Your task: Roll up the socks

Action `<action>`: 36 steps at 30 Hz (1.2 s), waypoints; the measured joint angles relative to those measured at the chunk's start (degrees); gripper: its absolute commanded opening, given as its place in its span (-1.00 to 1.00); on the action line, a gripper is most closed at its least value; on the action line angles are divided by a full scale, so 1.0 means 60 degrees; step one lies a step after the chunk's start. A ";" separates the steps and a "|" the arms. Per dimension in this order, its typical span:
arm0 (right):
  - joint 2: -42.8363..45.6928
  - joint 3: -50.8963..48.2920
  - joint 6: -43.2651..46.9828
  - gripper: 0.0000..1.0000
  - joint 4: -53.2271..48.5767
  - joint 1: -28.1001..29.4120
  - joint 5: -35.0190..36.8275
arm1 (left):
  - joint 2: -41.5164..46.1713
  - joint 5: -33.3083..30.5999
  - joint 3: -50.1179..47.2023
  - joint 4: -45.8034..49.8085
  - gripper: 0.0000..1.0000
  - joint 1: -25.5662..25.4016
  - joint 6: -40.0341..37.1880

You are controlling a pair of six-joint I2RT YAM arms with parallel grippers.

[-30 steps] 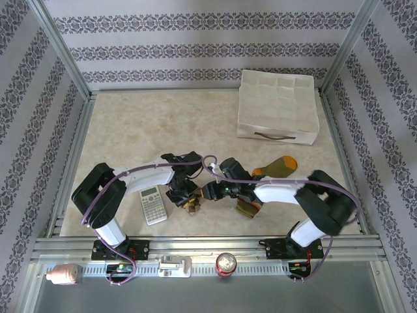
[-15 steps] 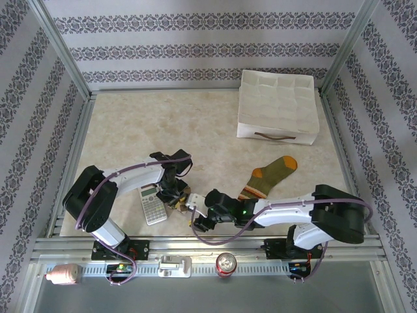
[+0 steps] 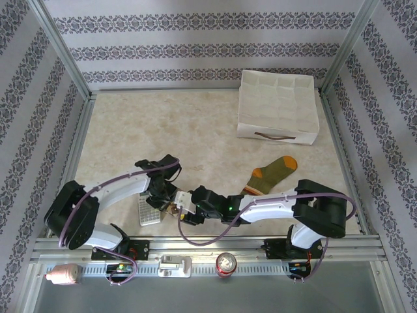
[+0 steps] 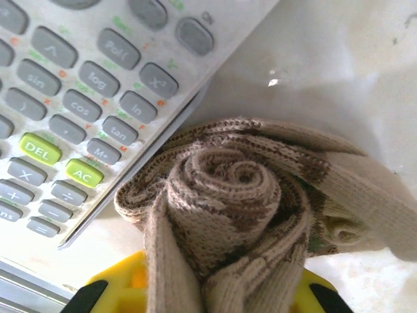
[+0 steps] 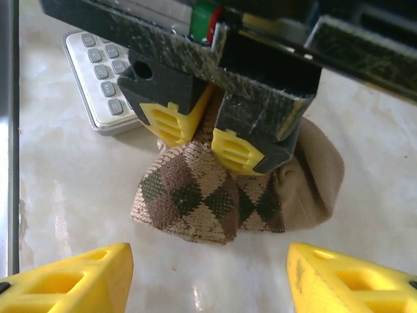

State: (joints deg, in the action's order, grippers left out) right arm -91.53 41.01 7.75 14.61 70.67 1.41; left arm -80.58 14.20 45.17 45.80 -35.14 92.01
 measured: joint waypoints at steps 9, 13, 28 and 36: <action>-0.0841 0.0674 -0.0047 0.24 -0.0044 0.0080 -0.0299 | 0.0492 -0.0080 -0.0656 -0.0656 -1.00 0.0004 0.0554; -0.1279 0.1049 -0.0124 0.20 -0.0036 0.0080 -0.0393 | 0.0736 -0.0062 -0.0900 -0.0907 -1.00 0.0004 0.0750; -0.2084 0.1938 -0.0375 -0.87 -0.0535 -0.0149 -0.1093 | 0.1588 0.0051 -0.1781 -0.1515 -0.53 0.0448 0.1362; -0.2320 0.2222 -0.0565 -1.00 -0.0656 -0.0579 -0.2240 | 0.2524 -0.0448 -0.2361 -0.1949 0.26 0.0430 0.1858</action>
State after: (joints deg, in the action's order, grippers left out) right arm -105.45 54.35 4.36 10.68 67.20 -12.03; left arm -65.43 11.51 31.00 34.11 -32.56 103.15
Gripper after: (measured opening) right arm 0.053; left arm 0.567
